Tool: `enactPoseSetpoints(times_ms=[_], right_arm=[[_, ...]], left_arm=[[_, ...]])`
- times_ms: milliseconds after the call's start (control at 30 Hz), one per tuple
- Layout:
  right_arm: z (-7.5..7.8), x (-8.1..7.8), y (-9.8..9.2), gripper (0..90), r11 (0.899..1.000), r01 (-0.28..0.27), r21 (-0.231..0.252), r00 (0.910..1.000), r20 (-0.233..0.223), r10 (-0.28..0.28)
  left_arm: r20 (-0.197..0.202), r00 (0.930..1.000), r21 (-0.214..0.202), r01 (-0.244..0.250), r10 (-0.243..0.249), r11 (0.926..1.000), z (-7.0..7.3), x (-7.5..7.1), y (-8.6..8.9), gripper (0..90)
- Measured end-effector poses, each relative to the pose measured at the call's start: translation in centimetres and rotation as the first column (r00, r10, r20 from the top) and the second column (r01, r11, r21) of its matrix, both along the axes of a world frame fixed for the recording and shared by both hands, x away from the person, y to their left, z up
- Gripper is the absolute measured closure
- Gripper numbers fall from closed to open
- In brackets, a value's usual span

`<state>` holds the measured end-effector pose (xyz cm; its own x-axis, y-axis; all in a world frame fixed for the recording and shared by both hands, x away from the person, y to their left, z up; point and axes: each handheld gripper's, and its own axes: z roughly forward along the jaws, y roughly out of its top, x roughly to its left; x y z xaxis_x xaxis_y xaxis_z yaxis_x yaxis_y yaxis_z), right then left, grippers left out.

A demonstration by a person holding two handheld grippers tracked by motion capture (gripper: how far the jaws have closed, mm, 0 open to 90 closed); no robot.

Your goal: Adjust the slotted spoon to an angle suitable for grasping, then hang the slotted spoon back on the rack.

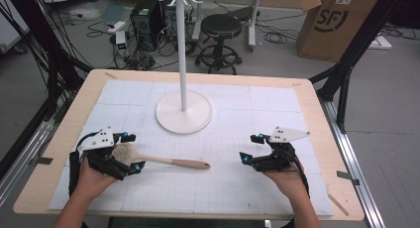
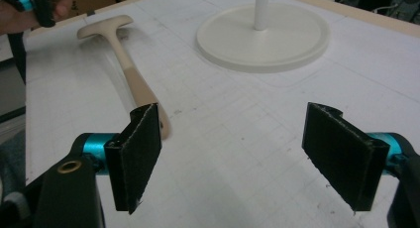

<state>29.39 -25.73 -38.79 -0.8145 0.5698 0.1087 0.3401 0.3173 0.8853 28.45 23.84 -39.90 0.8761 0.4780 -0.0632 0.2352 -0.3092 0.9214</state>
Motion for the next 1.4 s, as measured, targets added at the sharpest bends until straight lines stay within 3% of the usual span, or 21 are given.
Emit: enactPoseSetpoints(times_ms=[133,267,467,667,933,1133,1400], right_arm=[[-0.6,0.4,-0.3,20.8,1.000,0.022,-0.003,0.9995,-0.024,-0.022],[-0.7,0.5,-0.4,19.6,1.000,0.018,0.006,0.9995,-0.026,-0.018],[-0.6,0.4,-0.7,19.4,1.000,0.025,0.016,0.9993,-0.027,-0.025],[-1.0,0.1,-0.9,19.1,1.000,0.019,-0.010,0.9993,-0.032,-0.019],[-0.9,0.3,-1.1,19.1,1.000,0.025,-0.004,0.9993,-0.027,-0.025],[-0.6,0.3,-1.5,19.1,0.999,0.037,0.012,0.9990,-0.025,-0.037],[-1.2,0.4,-1.9,19.1,0.998,0.057,-0.004,0.9972,-0.048,-0.057]], left_arm=[[-0.006,1.0000,-0.022,0.001,-0.001,0.9997,-0.4,-0.1,0.3,1.8],[-0.019,0.9998,-0.003,-0.011,0.011,0.9999,-1.0,0.0,0.4,1.8],[-0.012,0.9999,-0.005,-0.009,0.009,1.0000,-1.0,-0.1,0.2,1.8],[-0.008,0.9998,-0.014,-0.018,0.018,0.9997,-1.0,0.4,0.0,1.8],[-0.005,0.9999,0.007,-0.011,0.011,0.9999,-0.9,-0.1,-0.3,1.8],[-0.008,1.0000,-0.001,-0.005,0.005,1.0000,-1.0,0.2,-0.5,1.8],[-0.004,1.0000,-0.006,0.004,-0.004,1.0000,-0.9,0.2,-0.4,1.8]])
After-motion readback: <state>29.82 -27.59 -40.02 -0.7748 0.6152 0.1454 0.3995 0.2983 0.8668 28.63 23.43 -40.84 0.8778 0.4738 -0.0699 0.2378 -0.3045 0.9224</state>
